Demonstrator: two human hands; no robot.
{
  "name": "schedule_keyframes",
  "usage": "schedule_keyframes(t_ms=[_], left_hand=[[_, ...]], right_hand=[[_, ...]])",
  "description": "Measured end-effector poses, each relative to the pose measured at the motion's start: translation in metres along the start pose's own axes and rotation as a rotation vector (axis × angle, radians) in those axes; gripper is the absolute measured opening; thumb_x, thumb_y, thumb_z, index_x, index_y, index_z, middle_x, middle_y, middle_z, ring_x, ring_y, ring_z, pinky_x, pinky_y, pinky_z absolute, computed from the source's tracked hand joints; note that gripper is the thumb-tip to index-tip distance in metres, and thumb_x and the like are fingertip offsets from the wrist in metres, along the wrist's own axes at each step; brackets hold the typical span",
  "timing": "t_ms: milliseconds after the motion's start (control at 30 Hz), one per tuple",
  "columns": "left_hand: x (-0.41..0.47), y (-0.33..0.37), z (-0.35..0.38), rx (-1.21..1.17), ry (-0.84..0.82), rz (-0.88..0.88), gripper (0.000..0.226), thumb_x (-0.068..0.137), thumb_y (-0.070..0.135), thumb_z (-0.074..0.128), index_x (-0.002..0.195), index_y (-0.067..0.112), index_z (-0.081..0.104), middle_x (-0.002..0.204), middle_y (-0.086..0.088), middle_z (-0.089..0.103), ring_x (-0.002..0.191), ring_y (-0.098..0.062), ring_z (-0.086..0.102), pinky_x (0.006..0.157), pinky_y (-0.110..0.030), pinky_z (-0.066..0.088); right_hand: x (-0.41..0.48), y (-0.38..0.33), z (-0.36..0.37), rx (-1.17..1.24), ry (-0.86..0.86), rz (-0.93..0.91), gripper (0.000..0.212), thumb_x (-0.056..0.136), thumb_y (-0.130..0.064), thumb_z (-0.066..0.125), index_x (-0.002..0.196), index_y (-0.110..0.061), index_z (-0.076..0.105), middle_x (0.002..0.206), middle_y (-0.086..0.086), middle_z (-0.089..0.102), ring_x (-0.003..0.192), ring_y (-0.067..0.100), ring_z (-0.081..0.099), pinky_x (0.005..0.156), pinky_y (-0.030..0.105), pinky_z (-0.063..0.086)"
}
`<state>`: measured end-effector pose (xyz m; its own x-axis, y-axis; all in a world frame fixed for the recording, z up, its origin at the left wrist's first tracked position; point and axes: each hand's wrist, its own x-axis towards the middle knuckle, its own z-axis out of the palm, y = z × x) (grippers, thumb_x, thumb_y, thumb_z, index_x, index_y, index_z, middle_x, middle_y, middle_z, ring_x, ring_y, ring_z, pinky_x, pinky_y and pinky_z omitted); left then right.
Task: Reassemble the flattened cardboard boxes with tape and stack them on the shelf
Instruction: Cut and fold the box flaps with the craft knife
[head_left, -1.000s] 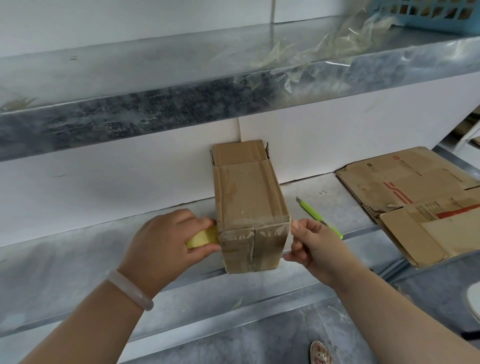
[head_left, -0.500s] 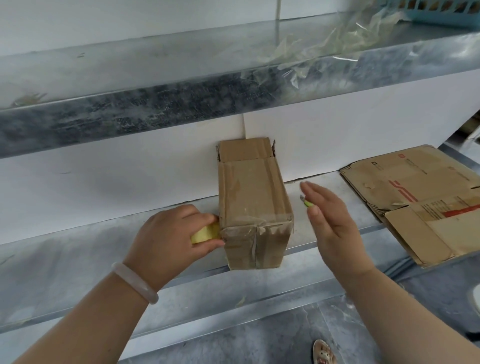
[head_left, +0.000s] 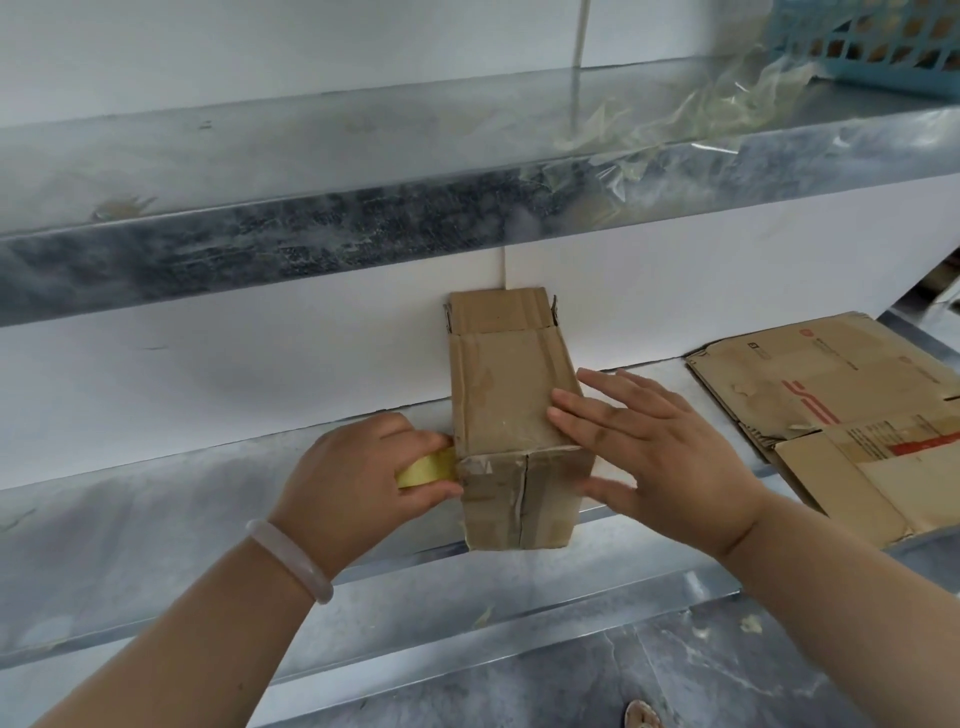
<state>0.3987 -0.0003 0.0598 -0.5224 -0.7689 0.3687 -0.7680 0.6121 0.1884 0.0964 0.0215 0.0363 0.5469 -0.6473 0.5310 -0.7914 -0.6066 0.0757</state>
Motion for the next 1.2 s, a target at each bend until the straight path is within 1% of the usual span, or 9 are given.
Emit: schedule_keyframes(t_ms=[167, 333, 467, 600, 700, 867, 967, 1067, 1200], left_hand=[[0.001, 0.003, 0.001, 0.041, 0.023, 0.018, 0.049, 0.076, 0.069, 0.047, 0.097, 0.033, 0.072, 0.075, 0.014, 0.059, 0.063, -0.007, 0.056, 0.053, -0.02, 0.04], [0.003, 0.002, 0.002, 0.03, 0.03, 0.023, 0.046, 0.075, 0.068, 0.048, 0.098, 0.035, 0.07, 0.075, 0.014, 0.058, 0.063, -0.007, 0.056, 0.052, -0.023, 0.044], [-0.001, 0.0, 0.004, 0.019, 0.037, 0.015, 0.047, 0.076, 0.068, 0.047, 0.099, 0.035, 0.071, 0.076, 0.014, 0.058, 0.063, -0.007, 0.056, 0.051, -0.024, 0.045], [0.001, 0.004, 0.004, 0.051, 0.051, 0.005, 0.046, 0.076, 0.068, 0.045, 0.096, 0.036, 0.072, 0.072, 0.015, 0.057, 0.059, -0.006, 0.055, 0.048, -0.021, 0.041], [0.002, 0.005, 0.005, 0.052, 0.054, -0.001, 0.044, 0.076, 0.067, 0.046, 0.094, 0.036, 0.071, 0.069, 0.014, 0.056, 0.057, -0.007, 0.054, 0.047, -0.021, 0.04], [0.0, 0.001, 0.006, -0.002, 0.046, -0.002, 0.048, 0.075, 0.073, 0.046, 0.102, 0.039, 0.069, 0.074, 0.014, 0.057, 0.063, -0.006, 0.057, 0.051, -0.023, 0.043], [-0.007, -0.005, 0.003, -0.054, 0.072, 0.013, 0.052, 0.079, 0.072, 0.046, 0.111, 0.038, 0.067, 0.08, 0.015, 0.061, 0.066, -0.004, 0.057, 0.053, -0.023, 0.047], [-0.016, -0.009, -0.001, -0.128, 0.06, 0.066, 0.049, 0.091, 0.058, 0.041, 0.126, 0.03, 0.061, 0.084, 0.014, 0.06, 0.065, -0.003, 0.053, 0.054, -0.021, 0.045], [-0.016, -0.015, 0.0, -0.026, 0.029, 0.091, 0.055, 0.091, 0.061, 0.037, 0.125, 0.026, 0.062, 0.08, 0.013, 0.059, 0.06, -0.006, 0.056, 0.048, -0.023, 0.047]], right_hand=[[0.026, -0.037, -0.006, 0.05, 0.126, 0.08, 0.044, 0.097, -0.049, 0.047, 0.124, -0.021, 0.068, 0.128, -0.006, 0.065, 0.131, 0.022, 0.05, 0.108, 0.043, 0.04], [0.036, -0.054, 0.02, 0.231, 0.216, 0.144, 0.027, 0.094, -0.036, 0.06, 0.114, -0.023, 0.074, 0.12, -0.01, 0.069, 0.118, 0.017, 0.061, 0.097, 0.044, 0.049], [0.039, -0.054, 0.014, 0.244, 0.119, 0.158, 0.028, 0.091, -0.039, 0.058, 0.113, -0.028, 0.074, 0.119, -0.014, 0.068, 0.119, 0.014, 0.059, 0.097, 0.041, 0.049], [0.051, -0.06, 0.0, 0.315, 0.034, 0.321, 0.032, 0.077, -0.048, 0.058, 0.1, -0.035, 0.076, 0.112, -0.019, 0.07, 0.113, 0.007, 0.06, 0.094, 0.041, 0.051], [0.059, -0.071, 0.003, 0.31, 0.044, 0.375, 0.036, 0.075, -0.062, 0.057, 0.1, -0.042, 0.075, 0.115, -0.022, 0.067, 0.112, 0.008, 0.057, 0.098, 0.033, 0.042], [0.05, -0.073, 0.024, 0.196, 0.207, 0.255, 0.028, 0.088, -0.049, 0.06, 0.103, -0.034, 0.077, 0.115, -0.014, 0.07, 0.112, 0.014, 0.063, 0.092, 0.034, 0.048], [0.047, -0.071, 0.025, 0.184, 0.226, 0.215, 0.027, 0.091, -0.047, 0.06, 0.106, -0.032, 0.076, 0.116, -0.013, 0.07, 0.114, 0.014, 0.063, 0.091, 0.036, 0.049], [0.046, -0.071, 0.023, 0.188, 0.233, 0.202, 0.027, 0.092, -0.046, 0.06, 0.107, -0.031, 0.076, 0.117, -0.012, 0.07, 0.115, 0.014, 0.063, 0.092, 0.037, 0.05], [0.044, -0.073, 0.023, 0.192, 0.248, 0.186, 0.026, 0.093, -0.045, 0.06, 0.107, -0.03, 0.076, 0.118, -0.011, 0.069, 0.115, 0.014, 0.063, 0.092, 0.039, 0.05]])
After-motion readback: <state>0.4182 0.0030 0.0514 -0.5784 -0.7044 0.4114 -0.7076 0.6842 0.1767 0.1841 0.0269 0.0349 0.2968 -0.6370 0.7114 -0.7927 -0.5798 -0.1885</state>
